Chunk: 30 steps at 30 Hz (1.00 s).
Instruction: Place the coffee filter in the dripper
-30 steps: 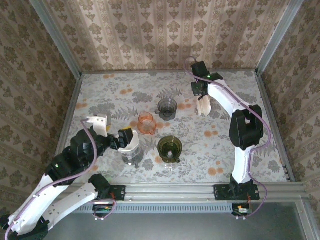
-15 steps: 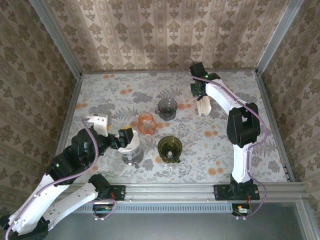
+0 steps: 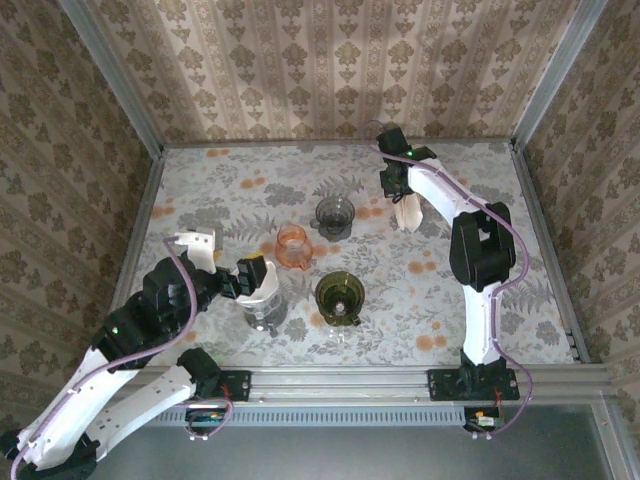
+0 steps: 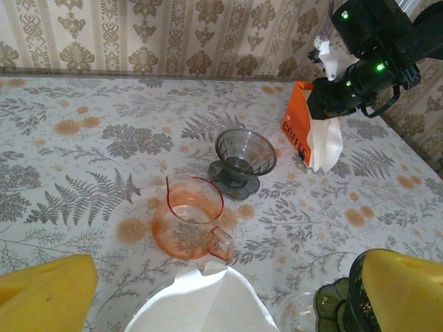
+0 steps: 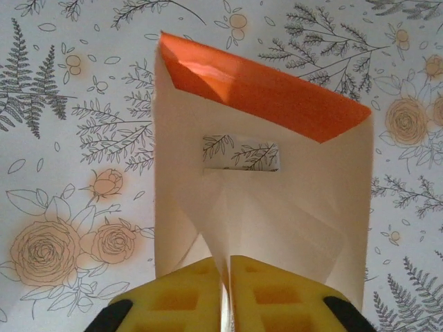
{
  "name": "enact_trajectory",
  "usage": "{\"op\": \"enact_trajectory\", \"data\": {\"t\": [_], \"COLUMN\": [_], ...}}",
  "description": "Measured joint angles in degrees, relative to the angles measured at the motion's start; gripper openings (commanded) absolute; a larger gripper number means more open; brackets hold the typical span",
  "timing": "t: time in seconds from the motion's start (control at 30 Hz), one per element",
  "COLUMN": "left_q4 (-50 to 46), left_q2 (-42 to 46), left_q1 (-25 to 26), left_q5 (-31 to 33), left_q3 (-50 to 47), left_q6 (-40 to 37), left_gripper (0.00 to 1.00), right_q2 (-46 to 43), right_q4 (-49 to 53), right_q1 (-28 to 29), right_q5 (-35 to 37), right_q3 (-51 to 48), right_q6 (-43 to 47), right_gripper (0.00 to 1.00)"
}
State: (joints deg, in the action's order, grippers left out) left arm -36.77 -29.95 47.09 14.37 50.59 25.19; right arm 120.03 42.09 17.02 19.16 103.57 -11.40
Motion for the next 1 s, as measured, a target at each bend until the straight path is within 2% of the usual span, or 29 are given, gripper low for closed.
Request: {"op": "enact_trajectory", "data": {"t": [0.1,0.43,0.6,0.77,1.0], "left_q4": [0.00,0.00,0.00,-0.02,-0.04], "left_q2": [0.00,0.04,0.07,0.63,1.77], "left_q1": [-0.20,-0.31,-0.31,-0.31,-0.31], "left_q5": [-0.02,-0.02,-0.24,-0.52,-1.03], "left_q3": [0.00,0.00,0.00,0.00,0.00], "left_q6": [0.00,0.02,0.00,0.02,0.00], "left_gripper": [1.00,1.00,1.00,1.00,1.00], "right_q2": [-0.04,-5.60,-13.40,-23.78,-40.74], "right_q4": [-0.04,-0.02,-0.26,-0.68,1.55], "right_q1": [0.00,0.44,1.53,3.41,12.15], "right_q5": [0.00,0.02,0.22,0.57,-0.26], "right_q3": [0.11,0.09,-1.62,-7.65,-14.95], "right_q6": [0.48,0.57,-0.04,-1.68,-5.14], "right_gripper": [0.00,0.00,0.00,0.00,0.00]}}
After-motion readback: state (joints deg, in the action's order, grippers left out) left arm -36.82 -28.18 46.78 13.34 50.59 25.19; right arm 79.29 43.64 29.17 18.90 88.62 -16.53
